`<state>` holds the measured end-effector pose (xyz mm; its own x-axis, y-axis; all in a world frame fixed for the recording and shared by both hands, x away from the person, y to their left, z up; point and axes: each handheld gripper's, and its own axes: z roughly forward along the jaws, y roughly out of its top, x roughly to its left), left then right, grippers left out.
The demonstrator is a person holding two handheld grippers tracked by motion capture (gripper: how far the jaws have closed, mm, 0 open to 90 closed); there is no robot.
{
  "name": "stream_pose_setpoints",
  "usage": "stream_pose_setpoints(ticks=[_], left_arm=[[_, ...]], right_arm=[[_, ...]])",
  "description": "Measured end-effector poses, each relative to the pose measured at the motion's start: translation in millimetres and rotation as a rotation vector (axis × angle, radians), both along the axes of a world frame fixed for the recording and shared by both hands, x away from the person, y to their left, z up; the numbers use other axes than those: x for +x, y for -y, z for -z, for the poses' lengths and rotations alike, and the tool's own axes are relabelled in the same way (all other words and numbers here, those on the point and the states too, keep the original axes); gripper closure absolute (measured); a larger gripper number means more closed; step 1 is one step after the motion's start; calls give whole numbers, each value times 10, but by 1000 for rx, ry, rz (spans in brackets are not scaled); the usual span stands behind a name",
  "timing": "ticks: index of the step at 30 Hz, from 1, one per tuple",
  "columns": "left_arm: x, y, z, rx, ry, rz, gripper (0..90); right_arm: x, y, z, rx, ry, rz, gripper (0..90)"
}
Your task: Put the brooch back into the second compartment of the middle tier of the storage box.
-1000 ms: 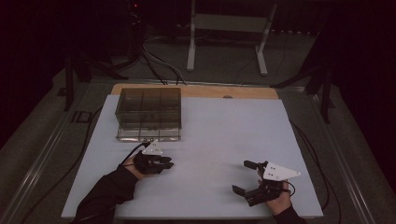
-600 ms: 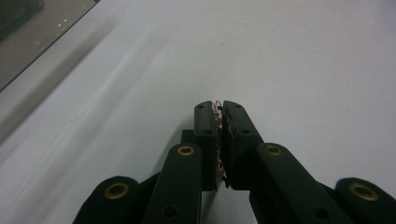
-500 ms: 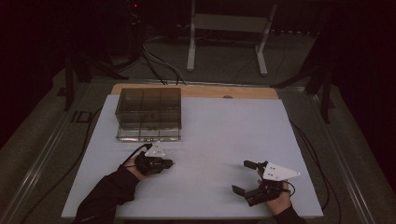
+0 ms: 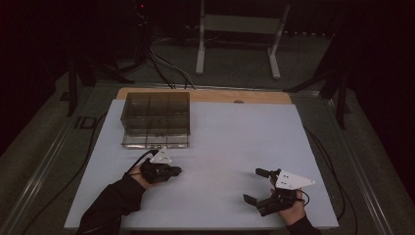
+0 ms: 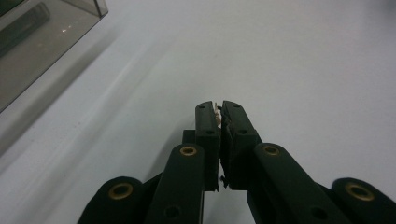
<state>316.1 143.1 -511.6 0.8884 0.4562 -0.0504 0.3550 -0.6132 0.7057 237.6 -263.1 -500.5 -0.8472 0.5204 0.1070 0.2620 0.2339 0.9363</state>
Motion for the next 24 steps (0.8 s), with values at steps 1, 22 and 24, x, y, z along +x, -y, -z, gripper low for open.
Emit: stream_pose_setpoints(ticks=[1, 22, 24], left_arm=[[-4, -1, -9, 0, 2, 2, 873], [-40, -70, -260, -24, 35, -9, 874], [-43, -78, -289, -23, 41, -10, 874]], right_arm=[[0, 0, 0, 1, 0, 0, 0], [7, -8, 6, 1, -4, -2, 0], [4, -11, 5, 2, -2, -2, 0]])
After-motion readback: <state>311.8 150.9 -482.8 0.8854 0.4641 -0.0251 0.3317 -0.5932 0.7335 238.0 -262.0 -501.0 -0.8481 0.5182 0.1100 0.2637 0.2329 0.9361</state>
